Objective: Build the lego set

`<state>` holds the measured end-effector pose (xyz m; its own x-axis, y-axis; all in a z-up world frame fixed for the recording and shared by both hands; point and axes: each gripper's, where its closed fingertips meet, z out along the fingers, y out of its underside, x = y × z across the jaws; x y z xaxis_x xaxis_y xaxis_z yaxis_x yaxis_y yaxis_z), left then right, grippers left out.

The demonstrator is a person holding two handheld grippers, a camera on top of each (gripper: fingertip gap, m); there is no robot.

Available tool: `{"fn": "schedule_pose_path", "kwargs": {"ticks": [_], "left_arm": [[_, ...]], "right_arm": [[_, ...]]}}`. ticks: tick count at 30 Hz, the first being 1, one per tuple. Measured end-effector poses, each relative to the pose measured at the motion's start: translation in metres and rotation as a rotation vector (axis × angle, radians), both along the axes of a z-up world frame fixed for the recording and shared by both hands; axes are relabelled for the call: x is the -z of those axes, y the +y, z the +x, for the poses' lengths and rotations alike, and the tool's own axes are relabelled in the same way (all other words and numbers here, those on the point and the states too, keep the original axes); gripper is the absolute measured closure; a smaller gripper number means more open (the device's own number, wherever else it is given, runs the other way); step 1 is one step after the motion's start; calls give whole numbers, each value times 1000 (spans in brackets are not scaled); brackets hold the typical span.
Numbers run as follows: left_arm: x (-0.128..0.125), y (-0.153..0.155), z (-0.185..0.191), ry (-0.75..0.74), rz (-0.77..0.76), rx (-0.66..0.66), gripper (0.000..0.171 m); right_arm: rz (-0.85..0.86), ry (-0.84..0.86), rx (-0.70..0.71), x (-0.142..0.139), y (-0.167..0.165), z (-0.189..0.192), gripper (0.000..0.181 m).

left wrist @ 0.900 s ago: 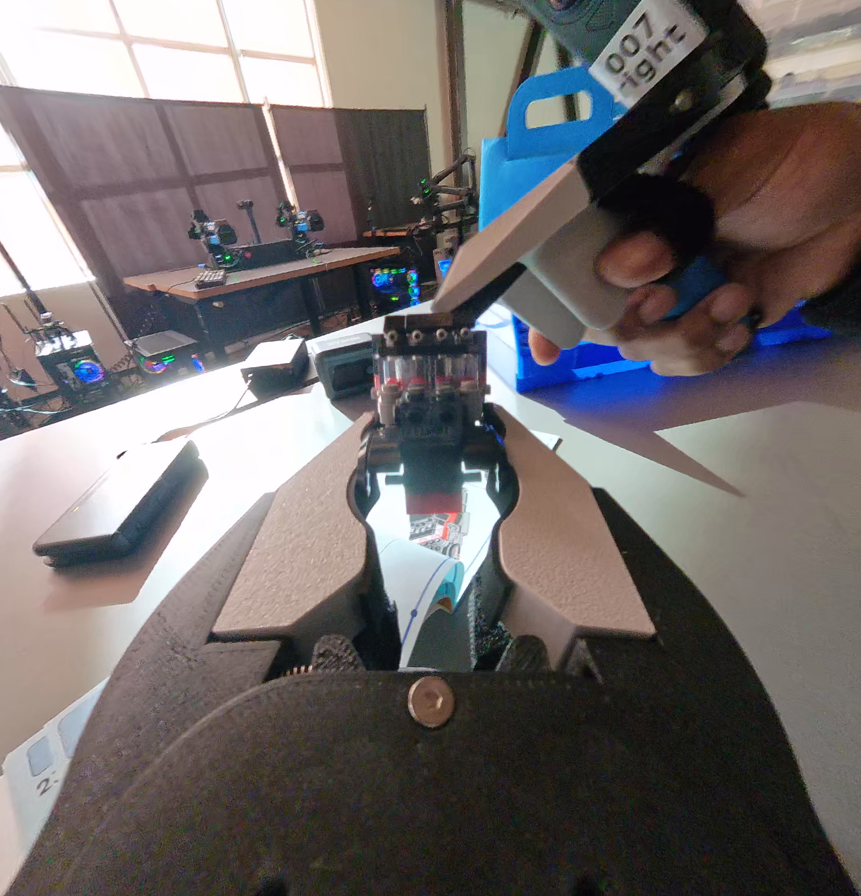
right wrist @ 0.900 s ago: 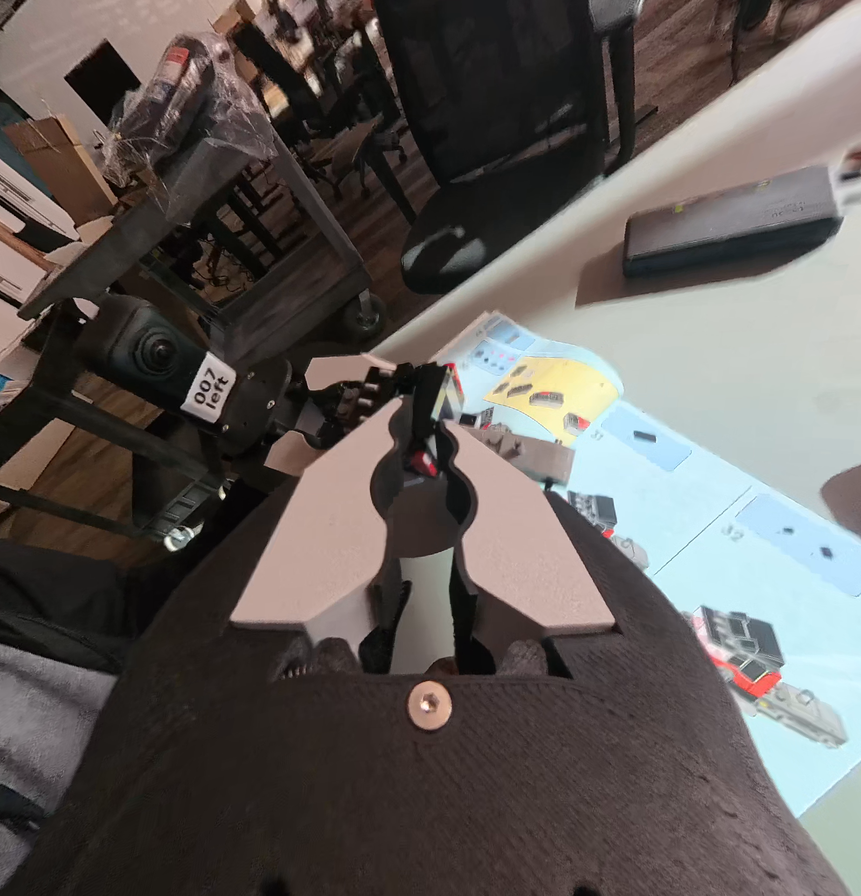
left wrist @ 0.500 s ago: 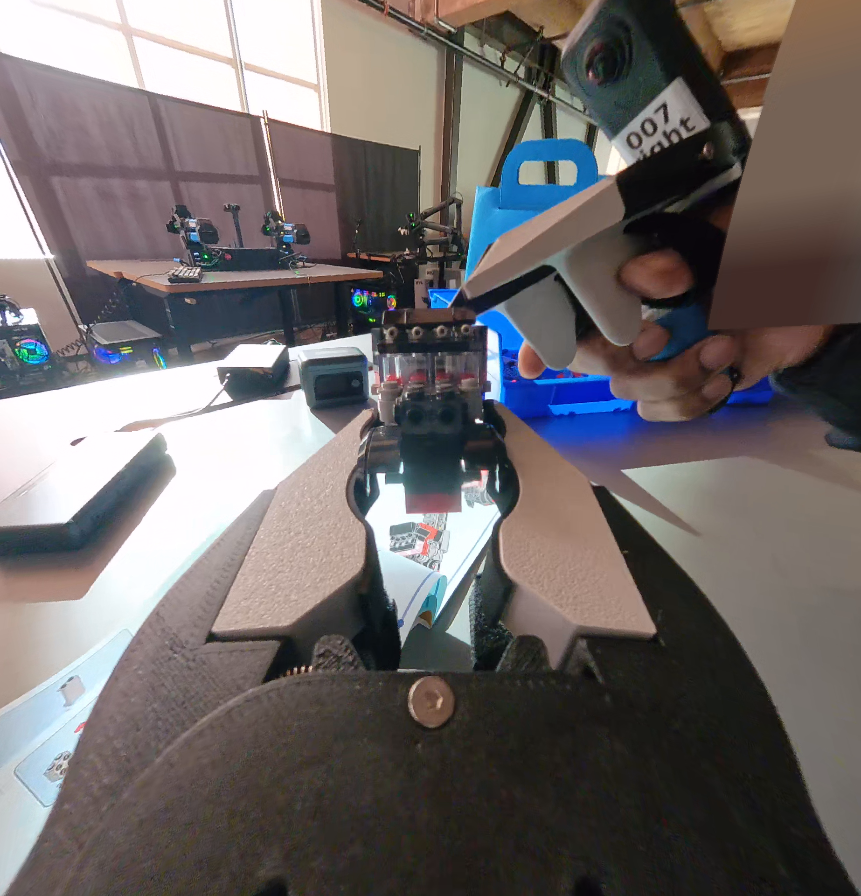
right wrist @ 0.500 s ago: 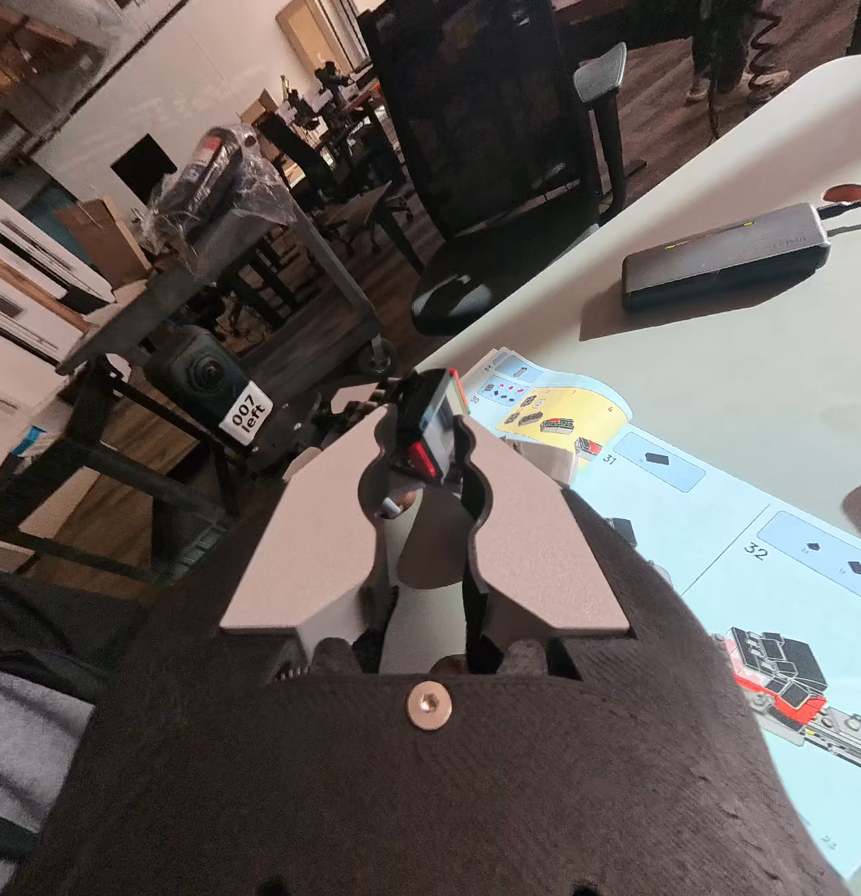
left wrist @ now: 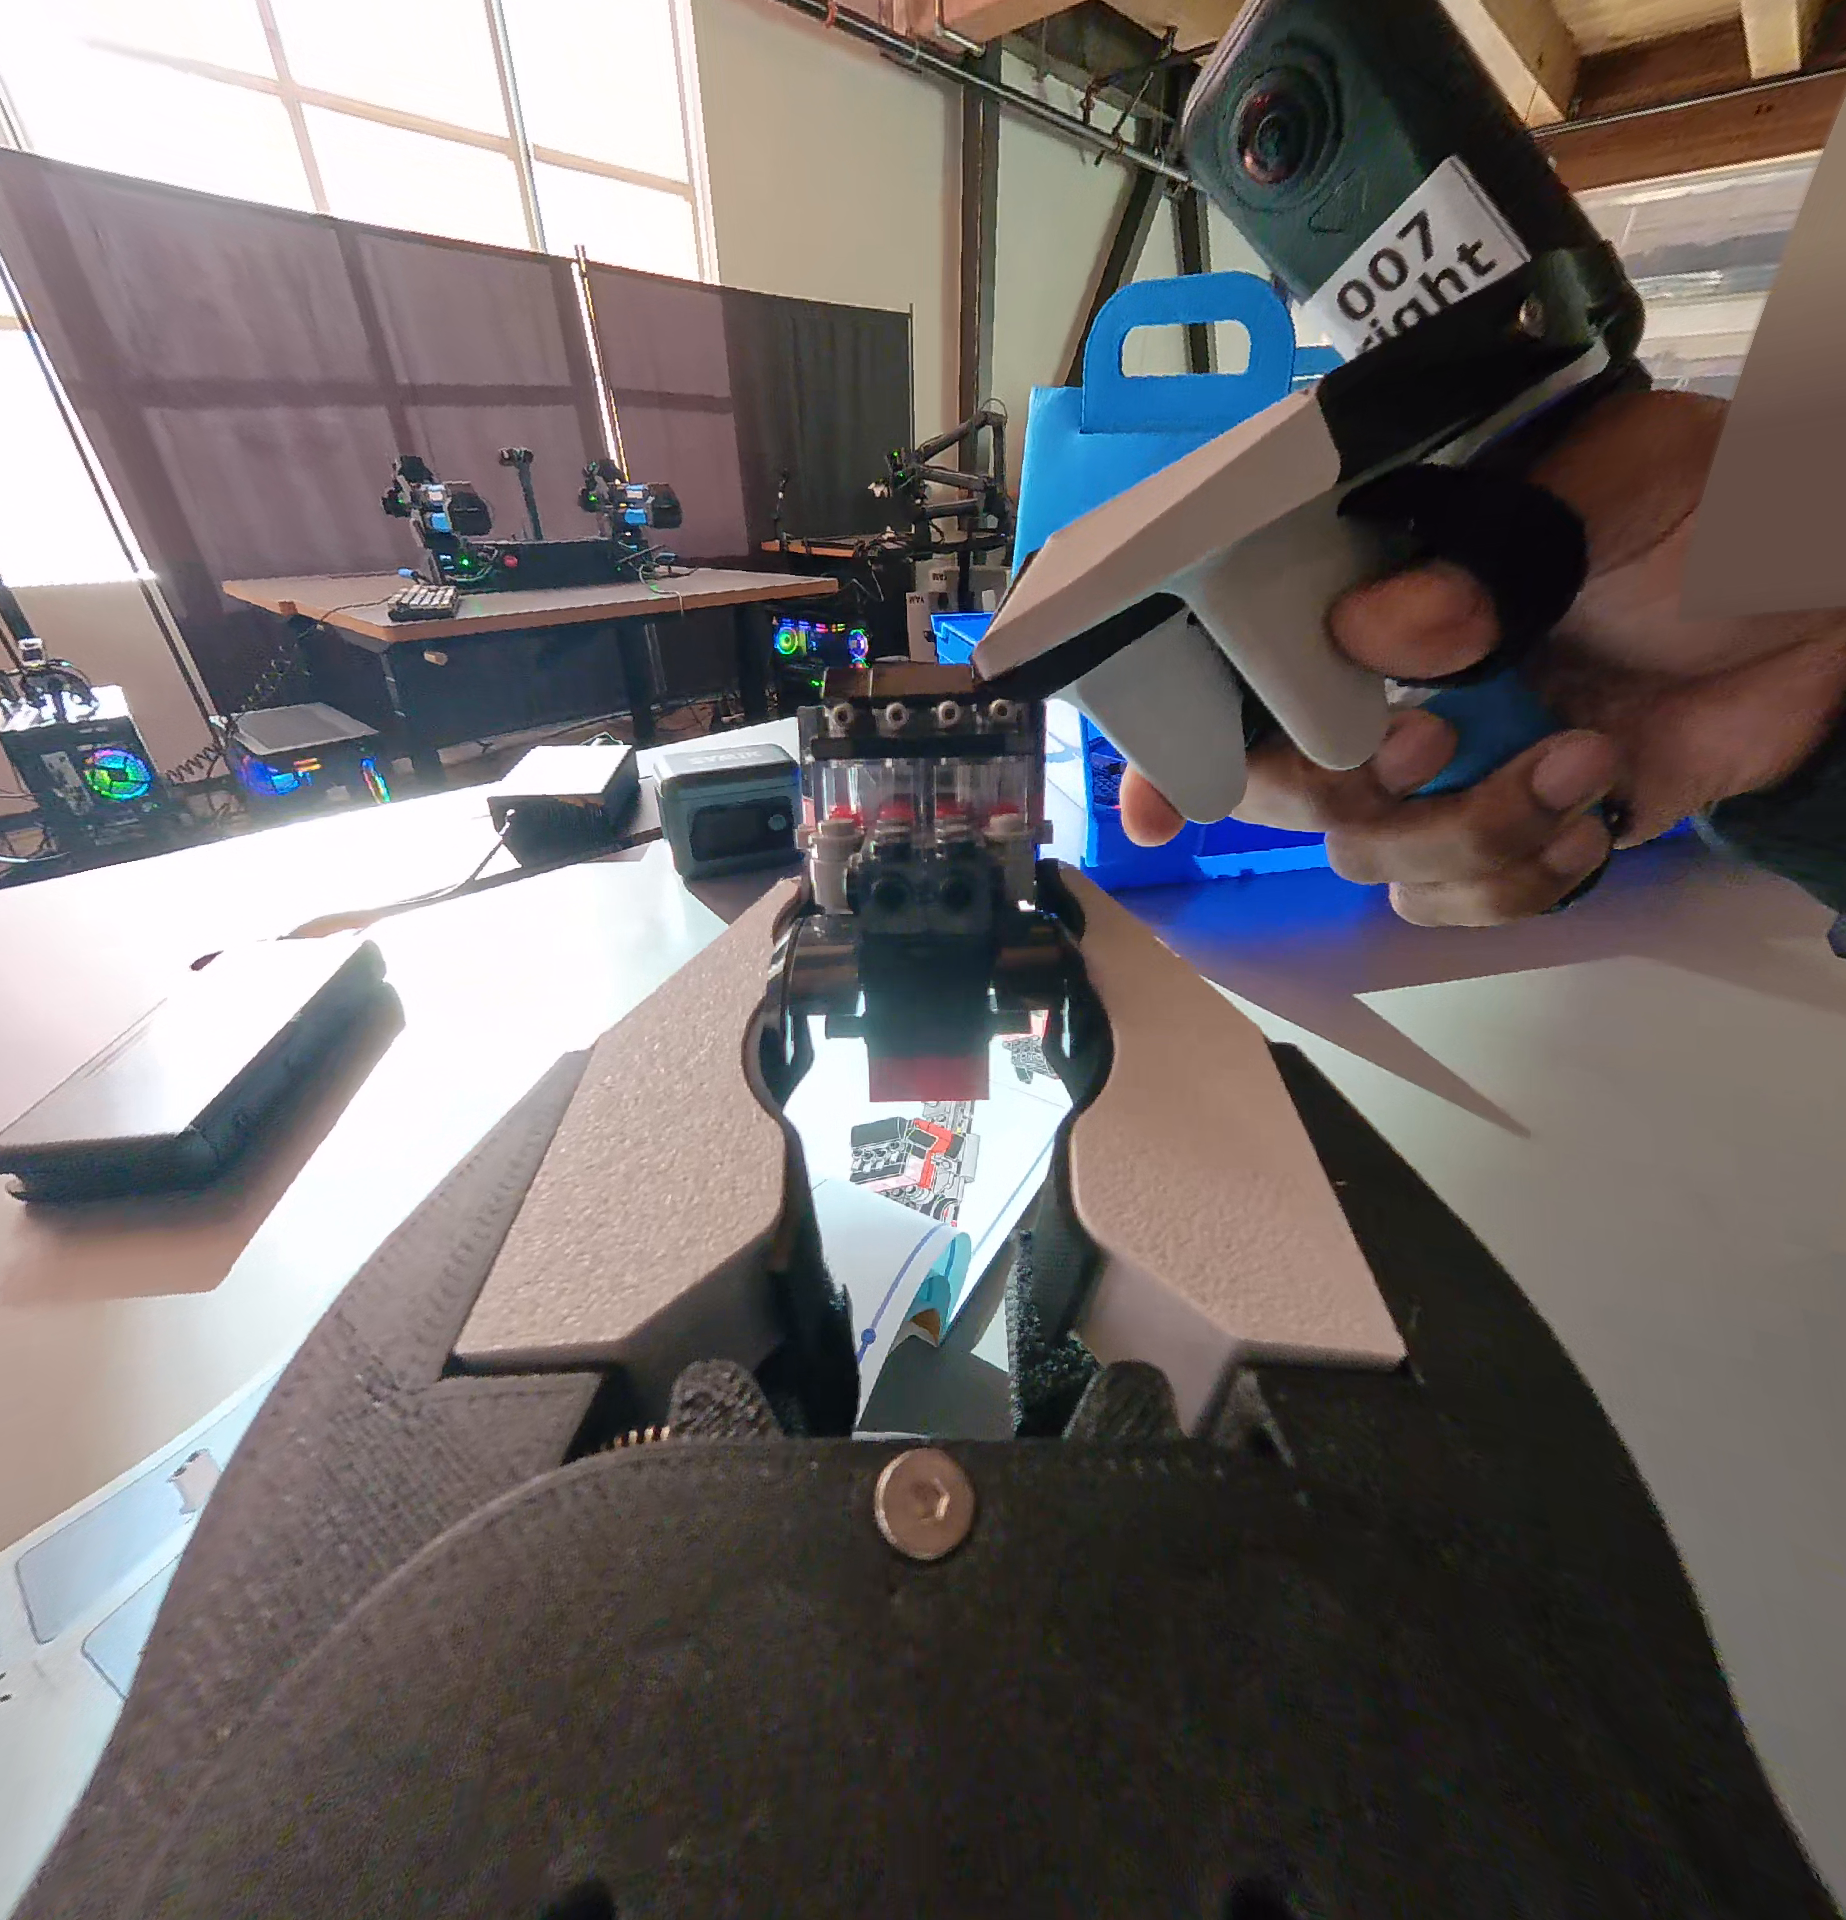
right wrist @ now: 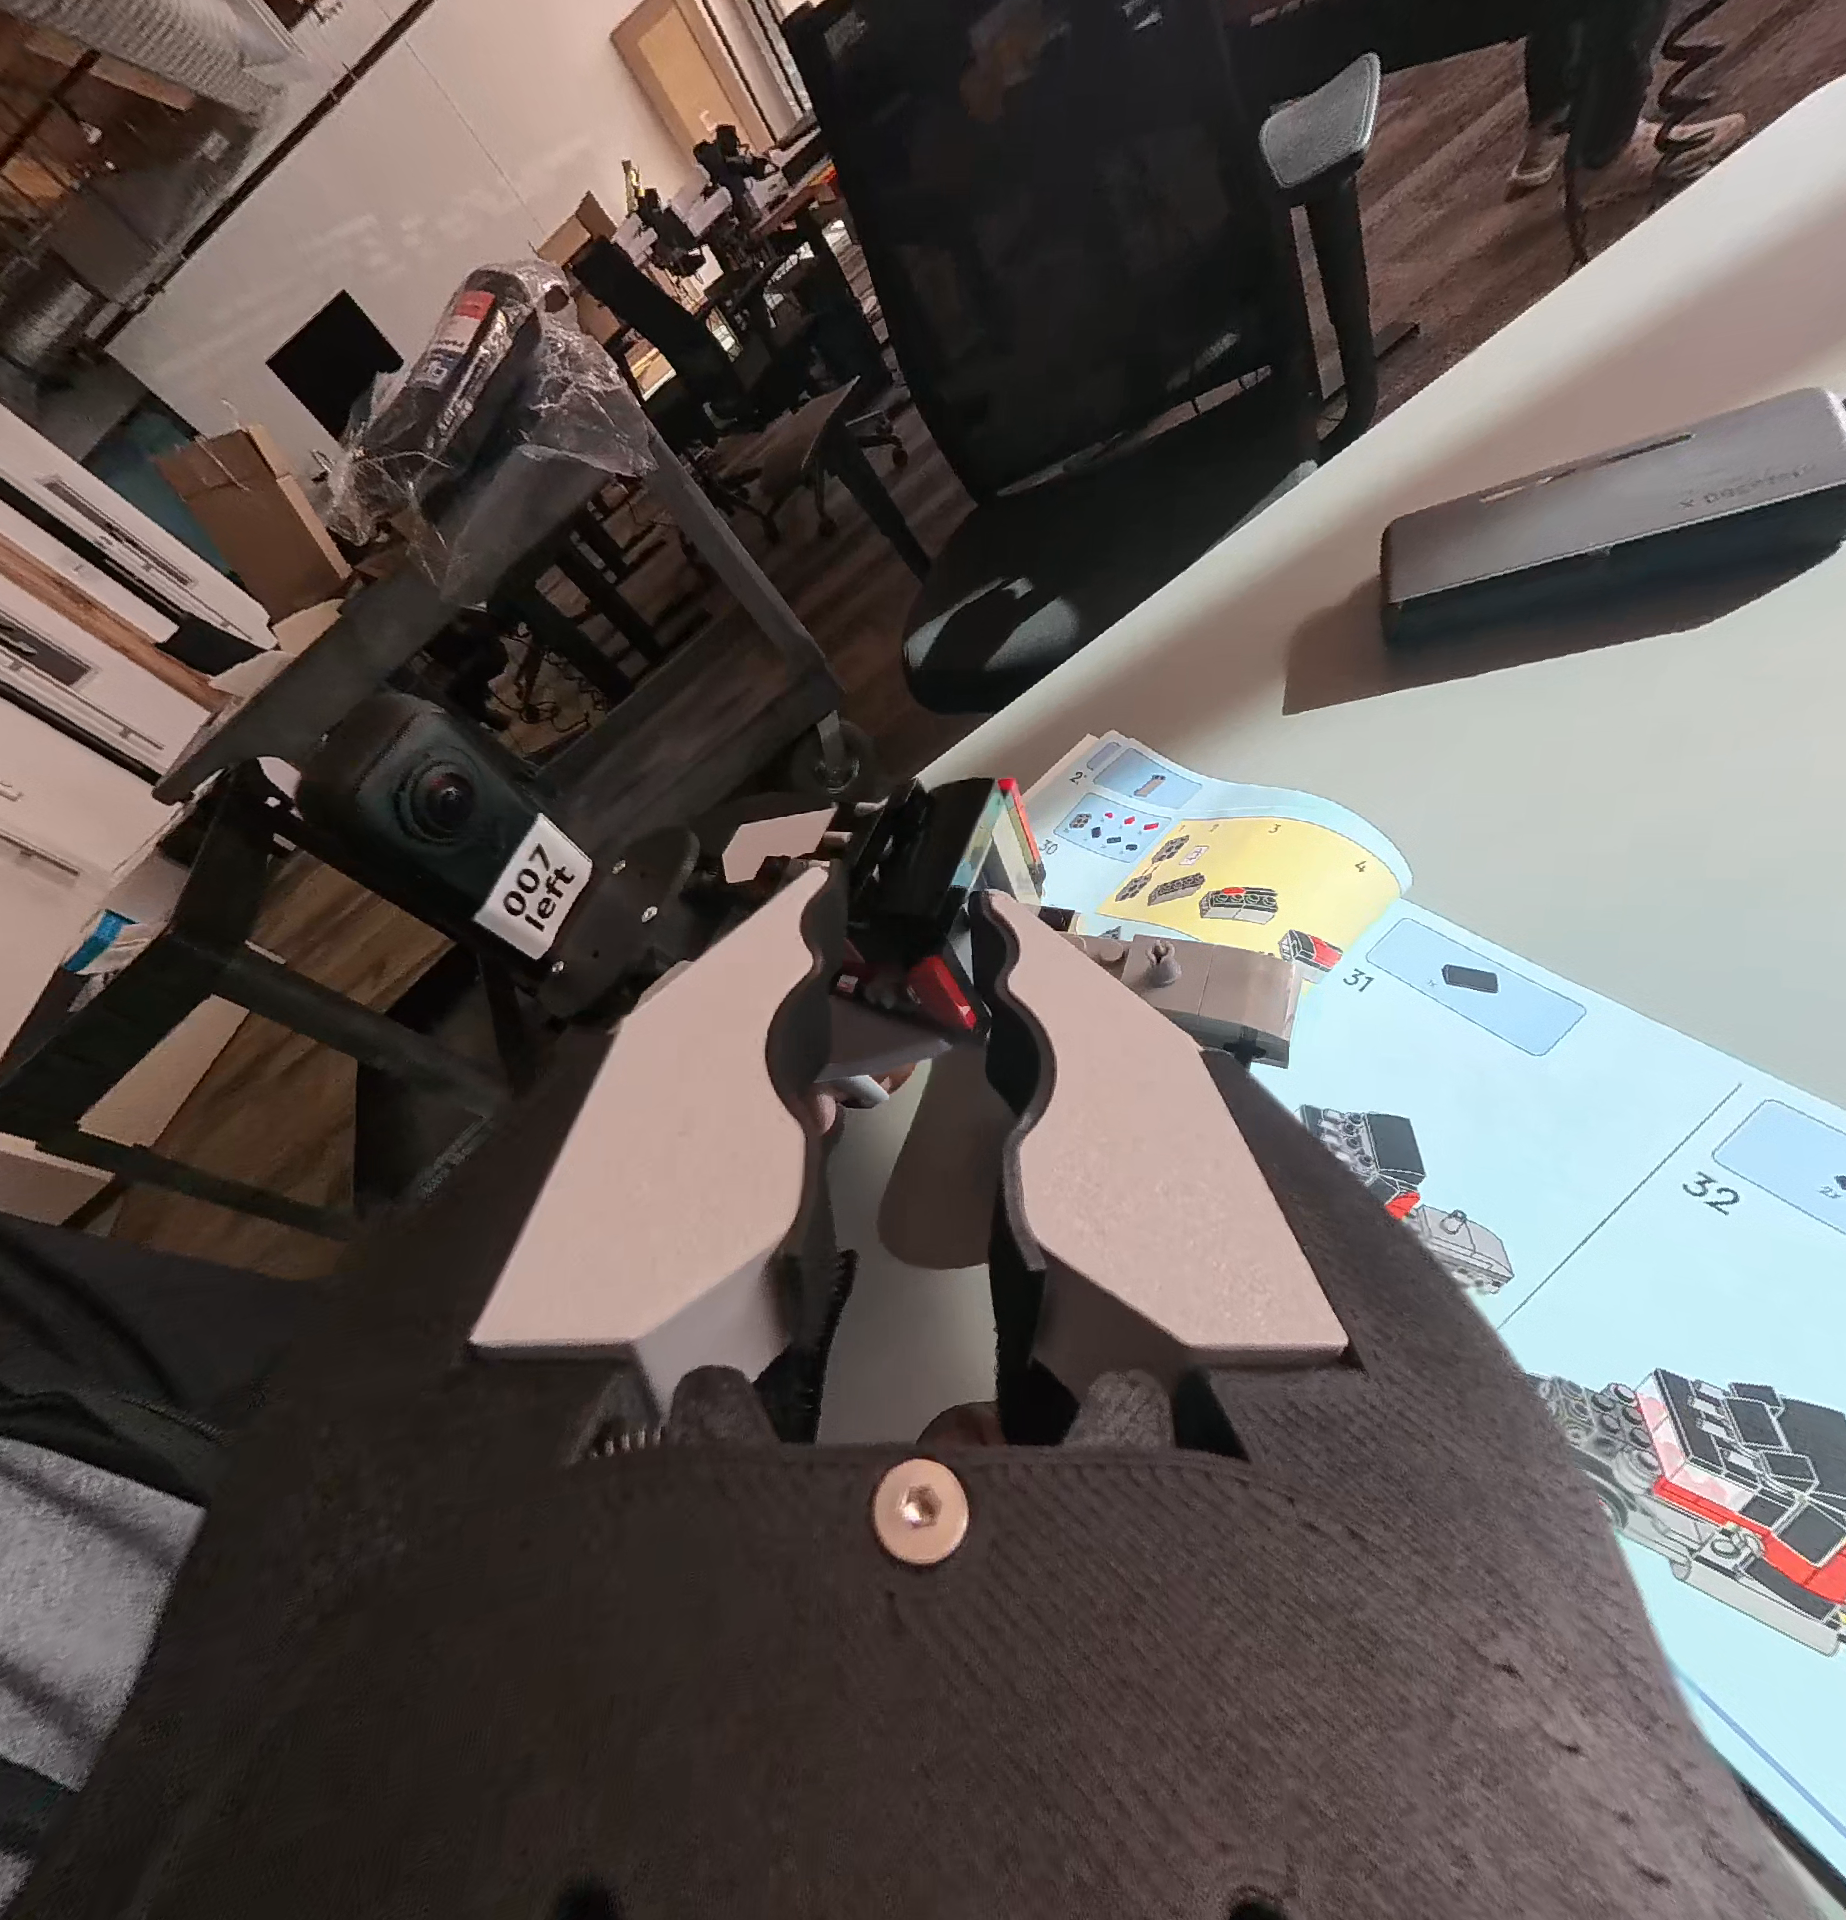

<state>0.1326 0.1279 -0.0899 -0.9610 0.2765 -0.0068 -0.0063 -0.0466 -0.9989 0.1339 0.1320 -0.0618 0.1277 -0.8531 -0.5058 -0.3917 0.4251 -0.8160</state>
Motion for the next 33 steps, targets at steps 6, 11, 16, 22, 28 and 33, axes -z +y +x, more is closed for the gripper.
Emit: {"fn": "schedule_pose_path", "kwargs": {"ticks": [6,11,16,22,28,33], "left_arm": [[1,0,0,3,9,3,130],[1,0,0,2,10,1,131],[1,0,-1,11,6,9,130],[-10,6,-3,197,-34,117,129],[-14,13,-6,405,-33,267,129],[-18,21,-17,569,-20,446,129]], "right_arm": [[-40,-3,3,2,0,-1,156],[-55,-2,6,3,0,0,156],[-61,-4,4,2,1,0,156],[-44,-160,-3,-29,-7,-5,129],[-489,-307,-113,-57,-14,-20,138],[-762,-287,-388,-46,1,-21,141]]}}
